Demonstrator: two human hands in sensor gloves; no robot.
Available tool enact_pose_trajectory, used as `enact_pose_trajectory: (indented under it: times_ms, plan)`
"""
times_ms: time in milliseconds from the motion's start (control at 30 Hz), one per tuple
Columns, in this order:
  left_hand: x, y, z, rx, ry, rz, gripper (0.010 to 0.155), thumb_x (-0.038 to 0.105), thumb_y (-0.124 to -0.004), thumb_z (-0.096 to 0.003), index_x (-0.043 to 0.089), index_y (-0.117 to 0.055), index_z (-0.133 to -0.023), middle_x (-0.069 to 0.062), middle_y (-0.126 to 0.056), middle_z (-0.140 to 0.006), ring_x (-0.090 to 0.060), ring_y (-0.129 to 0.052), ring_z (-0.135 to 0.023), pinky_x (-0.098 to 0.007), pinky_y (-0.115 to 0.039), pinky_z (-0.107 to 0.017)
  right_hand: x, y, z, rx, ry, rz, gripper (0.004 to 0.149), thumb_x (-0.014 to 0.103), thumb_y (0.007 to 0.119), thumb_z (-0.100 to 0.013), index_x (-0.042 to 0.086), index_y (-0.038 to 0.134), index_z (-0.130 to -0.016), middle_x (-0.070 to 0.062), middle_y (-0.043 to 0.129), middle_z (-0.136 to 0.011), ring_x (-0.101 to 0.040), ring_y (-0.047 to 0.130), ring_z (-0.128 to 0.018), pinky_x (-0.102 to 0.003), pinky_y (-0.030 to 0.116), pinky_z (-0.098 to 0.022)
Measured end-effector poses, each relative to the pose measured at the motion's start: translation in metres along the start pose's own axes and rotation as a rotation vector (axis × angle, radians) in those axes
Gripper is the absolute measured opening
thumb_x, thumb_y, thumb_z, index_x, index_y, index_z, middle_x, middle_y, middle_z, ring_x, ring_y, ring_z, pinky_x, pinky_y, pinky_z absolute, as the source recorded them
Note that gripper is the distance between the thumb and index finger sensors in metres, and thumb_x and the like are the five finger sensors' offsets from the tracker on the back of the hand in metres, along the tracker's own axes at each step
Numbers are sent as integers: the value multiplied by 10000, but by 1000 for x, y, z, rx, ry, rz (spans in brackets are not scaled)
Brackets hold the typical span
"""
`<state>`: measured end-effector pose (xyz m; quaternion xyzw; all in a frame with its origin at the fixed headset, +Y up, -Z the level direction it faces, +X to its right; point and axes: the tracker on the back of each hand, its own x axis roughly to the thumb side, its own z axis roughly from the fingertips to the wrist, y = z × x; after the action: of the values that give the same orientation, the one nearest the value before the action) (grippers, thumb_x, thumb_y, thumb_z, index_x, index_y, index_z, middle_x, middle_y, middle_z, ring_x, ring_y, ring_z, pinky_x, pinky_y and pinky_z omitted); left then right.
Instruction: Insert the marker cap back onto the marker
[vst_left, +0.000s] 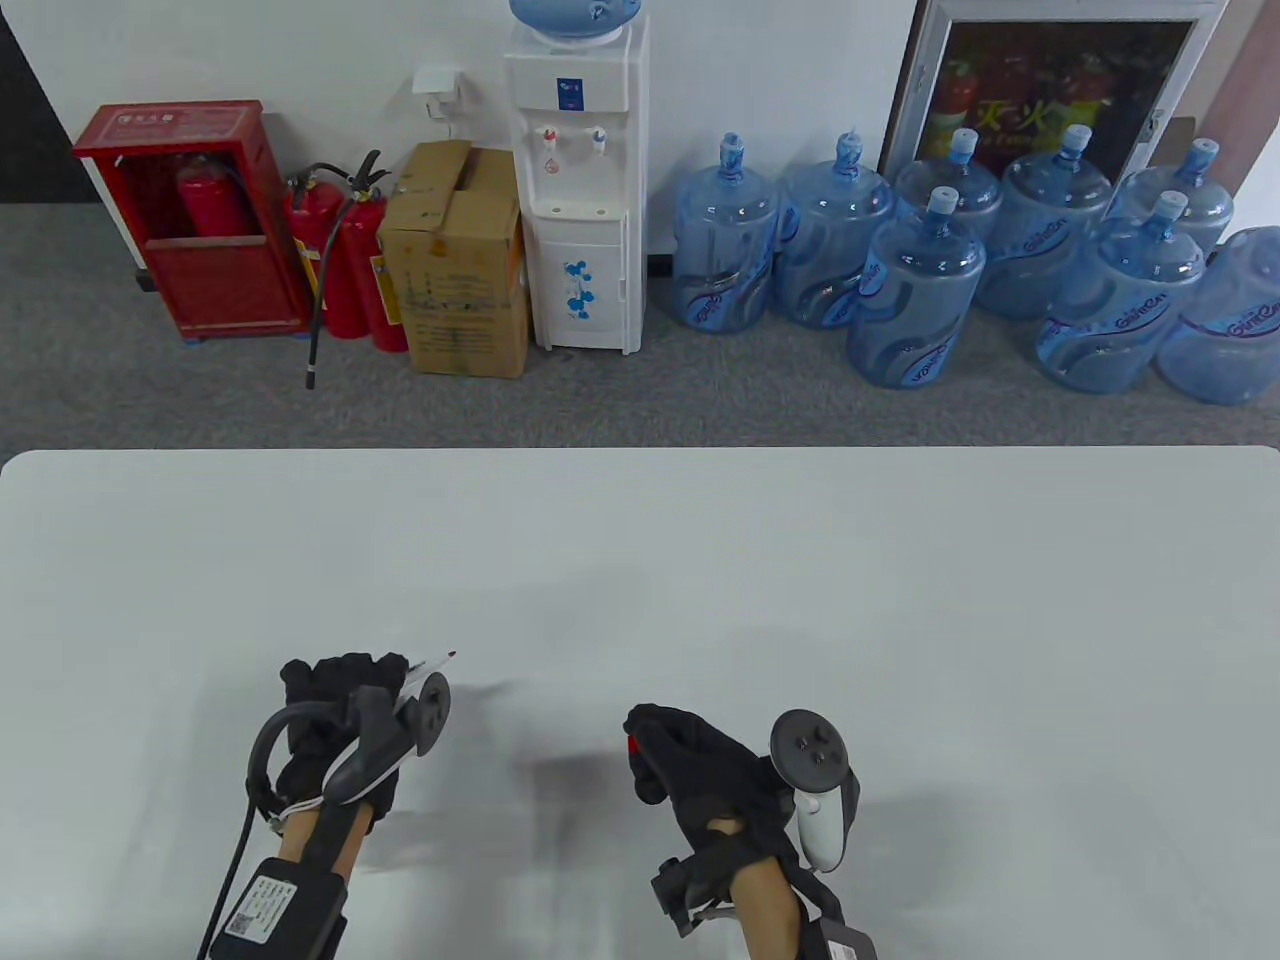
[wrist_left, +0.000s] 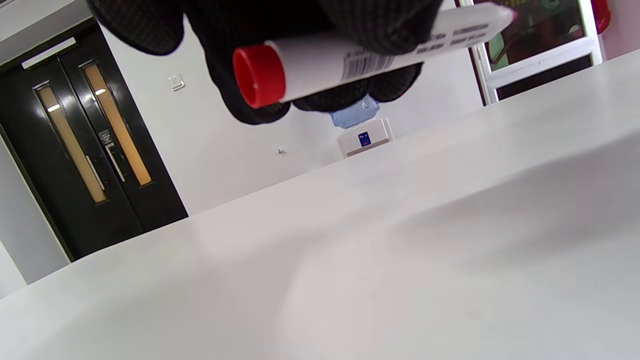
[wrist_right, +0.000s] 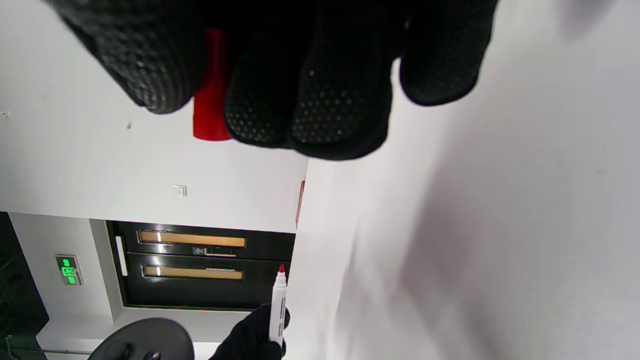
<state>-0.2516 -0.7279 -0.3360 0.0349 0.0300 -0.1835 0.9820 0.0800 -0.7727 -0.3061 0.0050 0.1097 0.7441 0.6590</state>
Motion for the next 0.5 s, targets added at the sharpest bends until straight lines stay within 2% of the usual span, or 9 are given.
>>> enact_pose_trajectory:
  times_ms: [333,433,500]
  plan:
    - [25,9,35,87,-95,-1,529,329,-654,-424,356,-686,-952,18,-842,-949,-323,-883,-912,-648,-574,-726,0,3,2,1,5,21,469,532,770,-442,319,812,-857,86,967,-693,-129,1003,-497,-505,772,-624]
    - [33,8,47,169,-129,9,524,334,-655,-428,369,-658,-951,17,-824,-972,-316,-886,-913,-640,-578,-726,-1,6,2,5,8,33,468,527,772,-443,319,810,-860,85,966,-696,-131,1003,-501,-506,771,-625]
    - [38,6,53,183,-159,-10,523,337,-651,-430,373,-649,-952,21,-822,-982,-310,-890,-916,-640,-578,-728,-2,8,2,9,9,45,468,522,774,-443,317,810,-862,84,966,-700,-131,1004,-505,-507,769,-627]
